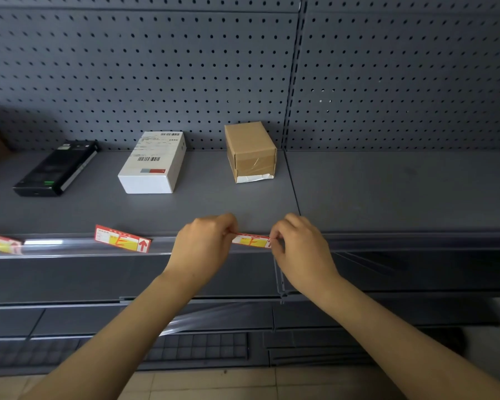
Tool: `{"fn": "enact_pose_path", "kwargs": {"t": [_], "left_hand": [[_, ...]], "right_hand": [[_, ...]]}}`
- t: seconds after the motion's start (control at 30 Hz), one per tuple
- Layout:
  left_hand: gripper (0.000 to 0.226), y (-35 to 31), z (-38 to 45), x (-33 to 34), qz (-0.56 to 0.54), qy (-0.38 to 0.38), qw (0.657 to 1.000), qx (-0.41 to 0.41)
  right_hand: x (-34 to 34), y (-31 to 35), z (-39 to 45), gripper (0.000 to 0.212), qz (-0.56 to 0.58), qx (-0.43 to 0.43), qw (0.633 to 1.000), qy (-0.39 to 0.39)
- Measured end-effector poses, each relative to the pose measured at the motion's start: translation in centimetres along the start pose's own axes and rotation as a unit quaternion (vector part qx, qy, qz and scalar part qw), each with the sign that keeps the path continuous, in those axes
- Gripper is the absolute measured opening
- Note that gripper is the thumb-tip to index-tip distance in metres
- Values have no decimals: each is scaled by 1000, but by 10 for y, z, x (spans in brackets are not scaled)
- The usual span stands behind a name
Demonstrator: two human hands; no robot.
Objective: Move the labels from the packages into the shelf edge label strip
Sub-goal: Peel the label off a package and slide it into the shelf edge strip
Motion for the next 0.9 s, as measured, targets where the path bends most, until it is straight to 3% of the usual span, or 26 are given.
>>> {"fn": "enact_pose_path", "kwargs": {"t": [0.33,0.73,0.9], "left_hand": [[9,-1,-5,11,87,14,996,26],[32,-7,-5,20,175,61,981,57],[21,-3,-6,22,169,81,981,53]], "right_hand": [[0,4,7,10,-31,-52,998,31],[4,1,7,9,-37,-59,997,41],[2,2,8,12,-30,-63,995,74]]}}
Point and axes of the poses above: each hand's wrist, its own z-axis towards the middle knuckle, its own x-axis out of the palm, y = z × x, the point moved 7 cm from there along z, towards the middle knuckle, and after that the axes turned 2 degrees about x, right-handed, at the moved point
